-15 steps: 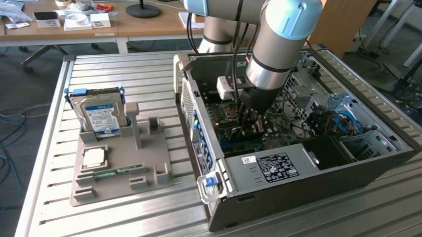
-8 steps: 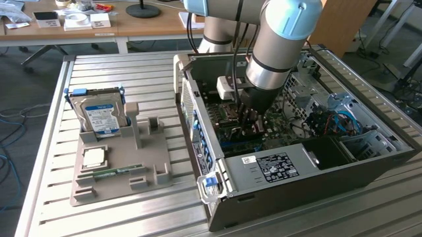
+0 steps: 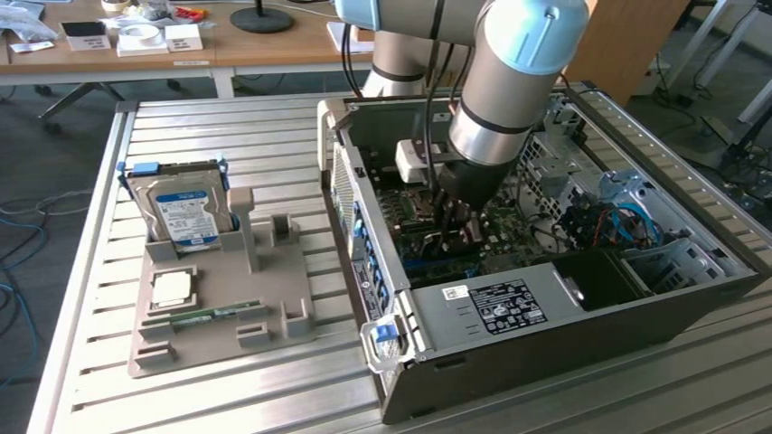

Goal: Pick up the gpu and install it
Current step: 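Insert the gpu into the slot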

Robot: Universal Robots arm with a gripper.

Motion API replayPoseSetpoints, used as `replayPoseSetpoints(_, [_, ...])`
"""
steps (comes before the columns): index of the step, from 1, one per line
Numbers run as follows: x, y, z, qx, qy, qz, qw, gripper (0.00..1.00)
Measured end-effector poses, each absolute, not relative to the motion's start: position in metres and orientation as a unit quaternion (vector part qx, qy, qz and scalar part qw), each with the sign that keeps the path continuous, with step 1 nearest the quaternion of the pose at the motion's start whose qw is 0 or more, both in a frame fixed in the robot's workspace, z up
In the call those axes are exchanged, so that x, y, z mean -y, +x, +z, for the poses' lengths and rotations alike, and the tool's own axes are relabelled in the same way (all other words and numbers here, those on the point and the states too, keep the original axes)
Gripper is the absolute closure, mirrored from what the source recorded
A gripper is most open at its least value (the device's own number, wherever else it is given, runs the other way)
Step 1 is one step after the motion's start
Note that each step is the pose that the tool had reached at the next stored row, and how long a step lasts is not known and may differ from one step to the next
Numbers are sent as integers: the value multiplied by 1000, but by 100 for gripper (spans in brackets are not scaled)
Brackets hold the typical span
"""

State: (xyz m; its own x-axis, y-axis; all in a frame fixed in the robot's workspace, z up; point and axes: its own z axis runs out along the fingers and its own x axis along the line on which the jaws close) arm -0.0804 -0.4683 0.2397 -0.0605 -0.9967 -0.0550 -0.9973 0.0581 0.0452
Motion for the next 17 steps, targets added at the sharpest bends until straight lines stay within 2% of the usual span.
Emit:
replayPoseSetpoints(1, [468, -80, 240, -727, -685, 35, 4, 60])
replayPoseSetpoints(17, [464, -80, 248, -727, -686, 30, 0, 60])
